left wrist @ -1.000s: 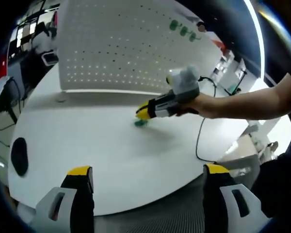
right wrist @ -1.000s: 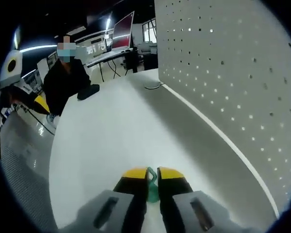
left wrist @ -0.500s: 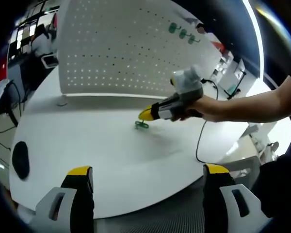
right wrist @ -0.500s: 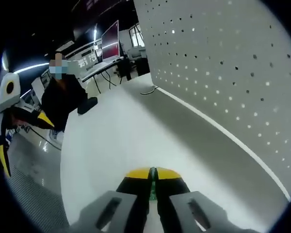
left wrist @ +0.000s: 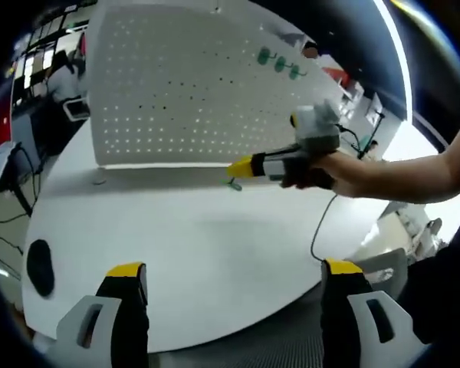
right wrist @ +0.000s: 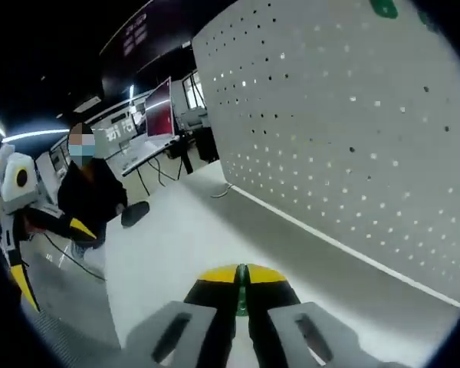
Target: Insert the hook assembly into the mounting plate slot until the hook locks in place.
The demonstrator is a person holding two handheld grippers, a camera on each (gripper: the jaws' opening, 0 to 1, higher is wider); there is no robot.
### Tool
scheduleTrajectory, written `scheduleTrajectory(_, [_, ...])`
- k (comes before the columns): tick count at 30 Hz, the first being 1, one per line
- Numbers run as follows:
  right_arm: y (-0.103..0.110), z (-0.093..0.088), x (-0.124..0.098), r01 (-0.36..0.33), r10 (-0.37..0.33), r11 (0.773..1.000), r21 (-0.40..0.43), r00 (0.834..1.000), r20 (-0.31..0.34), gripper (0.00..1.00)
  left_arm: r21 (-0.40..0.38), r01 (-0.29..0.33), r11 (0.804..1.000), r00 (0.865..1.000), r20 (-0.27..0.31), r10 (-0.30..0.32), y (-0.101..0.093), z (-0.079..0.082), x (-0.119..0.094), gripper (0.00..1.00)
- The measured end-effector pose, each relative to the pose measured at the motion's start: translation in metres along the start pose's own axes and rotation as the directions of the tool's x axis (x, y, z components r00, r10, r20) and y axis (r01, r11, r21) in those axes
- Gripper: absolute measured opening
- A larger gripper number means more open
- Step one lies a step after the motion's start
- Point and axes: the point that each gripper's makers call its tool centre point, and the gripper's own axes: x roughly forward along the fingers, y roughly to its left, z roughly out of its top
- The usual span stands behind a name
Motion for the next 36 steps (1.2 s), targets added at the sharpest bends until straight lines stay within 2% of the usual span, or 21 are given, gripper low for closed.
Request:
scheduleTrajectory(1, [0.002,0.002,-0.004,0.002,-0.002,1.0,-0.005,1.0,0.006,0.0,0.012,-0.029,0.999,0.999,0.017,0.029,0.004,0.005,0.0,0.97])
scheduleTrajectory(2, [0.005,0.005,-0.008,0.0,0.0,1.0,-0.01,1.0,0.014,0.0,0.022,-0.032,0.999,0.999,0.025,0.032,0.004,0.008,0.0,0.97])
scheduleTrajectory(5, [0.012,0.009,-0.018,-0.014,0.013,1.0,0.02,0.999,0.031,0.0,0.018,-0.028,0.999,0.998,0.051,0.027,0.001,0.019,-0.002,0.96])
scheduleTrajectory(14, [0.038,0.03,-0.058,-0.011,-0.002,0.996,0.086,0.989,0.15,0.0,0.018,-0.011,1.0,0.995,0.098,0.009,-0.004,0.042,-0.001,0.92])
scheduleTrajectory(18, [0.049,0.039,-0.075,-0.019,-0.013,0.989,0.147,0.977,0.213,0.0,0.011,0.019,1.0,0.994,0.109,-0.02,-0.012,0.05,0.003,0.88])
scheduleTrajectory(22, [0.06,0.043,-0.087,-0.015,-0.027,0.987,0.161,0.967,0.253,0.0,-0.007,0.049,0.999,0.992,0.117,-0.048,-0.021,0.058,0.009,0.85])
scheduleTrajectory(24, [0.064,0.044,-0.092,-0.017,-0.032,0.984,0.177,0.963,0.268,0.0,-0.025,0.085,0.996,0.989,0.127,-0.081,-0.028,0.061,0.013,0.81])
scheduleTrajectory(31, [0.078,0.048,-0.109,-0.021,-0.061,0.969,0.245,0.943,0.326,0.0,-0.079,0.147,0.986,0.979,0.157,-0.133,-0.044,0.069,0.022,0.76])
scheduleTrajectory(36, [0.088,0.055,-0.118,-0.023,-0.073,0.967,0.253,0.929,0.363,0.0,-0.081,0.164,0.983,0.975,0.163,-0.149,-0.051,0.072,0.023,0.72])
